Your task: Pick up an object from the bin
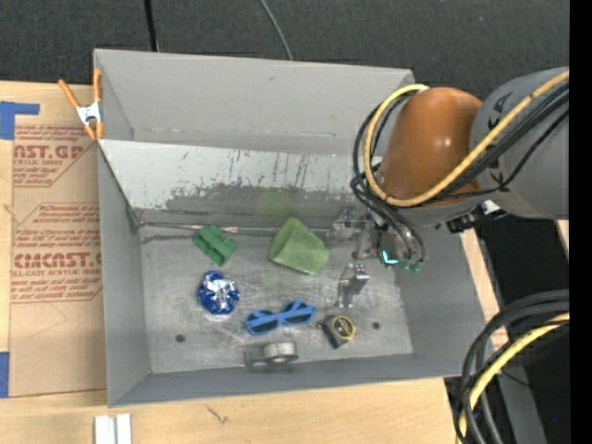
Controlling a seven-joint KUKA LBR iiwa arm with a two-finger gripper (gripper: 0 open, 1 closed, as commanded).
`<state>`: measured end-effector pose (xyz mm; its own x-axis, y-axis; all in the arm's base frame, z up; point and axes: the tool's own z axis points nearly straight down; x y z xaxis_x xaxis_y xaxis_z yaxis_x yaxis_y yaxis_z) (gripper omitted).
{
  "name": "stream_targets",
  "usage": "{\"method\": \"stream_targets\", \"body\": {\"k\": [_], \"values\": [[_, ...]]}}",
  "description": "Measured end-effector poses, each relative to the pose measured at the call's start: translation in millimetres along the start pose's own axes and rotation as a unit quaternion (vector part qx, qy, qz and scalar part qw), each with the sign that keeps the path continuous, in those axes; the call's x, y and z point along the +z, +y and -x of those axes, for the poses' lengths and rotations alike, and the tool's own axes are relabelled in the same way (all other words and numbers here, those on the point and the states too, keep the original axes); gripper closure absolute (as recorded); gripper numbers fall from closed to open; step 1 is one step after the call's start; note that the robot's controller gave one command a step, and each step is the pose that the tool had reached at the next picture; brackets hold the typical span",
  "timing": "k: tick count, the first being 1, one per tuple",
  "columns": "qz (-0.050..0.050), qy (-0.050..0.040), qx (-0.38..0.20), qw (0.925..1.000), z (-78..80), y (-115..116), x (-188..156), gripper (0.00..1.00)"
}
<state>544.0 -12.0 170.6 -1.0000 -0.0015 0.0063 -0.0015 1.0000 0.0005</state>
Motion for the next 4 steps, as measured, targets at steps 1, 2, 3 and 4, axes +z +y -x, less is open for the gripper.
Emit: {"method": "stream_targets", "body": {"k": [1, 2, 3, 4], "values": [[0.0, -0.0086, -0.023, 0.9997, -24.6, 40, 100, 0.0], [0.0, -0.0053, -0.024, 0.9997, -24.9, 40, 96, 1.0], [0.0, -0.0079, -0.018, 0.9998, -18.4, 41, -28, 1.0], [-0.001, -0.0071, -0.194, 0.9809, -17.2, 58, -103, 1.0]]}}
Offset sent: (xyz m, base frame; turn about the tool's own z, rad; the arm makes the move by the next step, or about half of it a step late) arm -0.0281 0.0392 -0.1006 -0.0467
